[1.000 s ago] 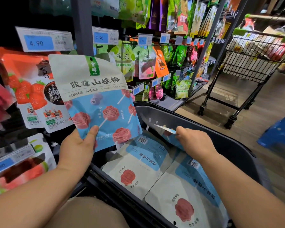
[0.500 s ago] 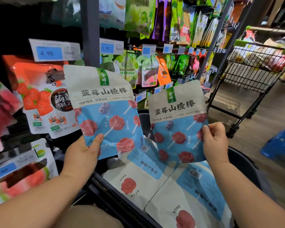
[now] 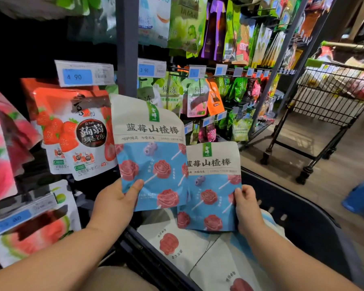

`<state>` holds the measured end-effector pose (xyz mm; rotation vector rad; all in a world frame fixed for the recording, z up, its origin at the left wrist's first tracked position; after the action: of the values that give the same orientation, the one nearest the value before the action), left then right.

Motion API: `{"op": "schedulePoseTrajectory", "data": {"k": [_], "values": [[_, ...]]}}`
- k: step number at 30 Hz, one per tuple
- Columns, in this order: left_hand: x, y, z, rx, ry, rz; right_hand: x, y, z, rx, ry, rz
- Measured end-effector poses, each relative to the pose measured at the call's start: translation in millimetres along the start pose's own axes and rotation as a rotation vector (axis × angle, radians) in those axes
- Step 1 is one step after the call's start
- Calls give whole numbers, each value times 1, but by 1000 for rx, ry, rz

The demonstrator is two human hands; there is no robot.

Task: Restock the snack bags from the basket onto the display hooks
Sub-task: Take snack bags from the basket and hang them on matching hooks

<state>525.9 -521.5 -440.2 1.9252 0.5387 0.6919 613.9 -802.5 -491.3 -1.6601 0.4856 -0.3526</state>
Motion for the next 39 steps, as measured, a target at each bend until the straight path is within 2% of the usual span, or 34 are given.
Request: {"op": "schedulePoseTrajectory", "data": {"k": [8,19,24,30,36,39], "values": [[1,-2,0,-10,-2,7,-8,-5,4,-110,89,-162],[6,-10,-30,-157,42,-94,-18,-59,-15,79,177,-269],[3,-15,-71,-227,113,-154,-40,-87,-7,213,84,-270],[-6,-25,-140,-248,170,-139,-82,-120,15,294,-5,-273],[-24,-49,-205,-190,255,-139,-130,-139,61,316,-193,-334],[-34,-62,-235,-162,317,-80,-149,-140,90,331,-304,-337]]}}
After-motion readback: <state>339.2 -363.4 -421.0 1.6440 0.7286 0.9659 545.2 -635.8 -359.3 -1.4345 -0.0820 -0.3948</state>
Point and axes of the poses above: each hand's wrist, its own x-axis towards the middle knuckle, its own z-axis out of the palm, y = z × x, the point moved 1 cm from there along x, towards the middle knuckle, and after that the axes turned 13 degrees about y, right-handed, at the moved point
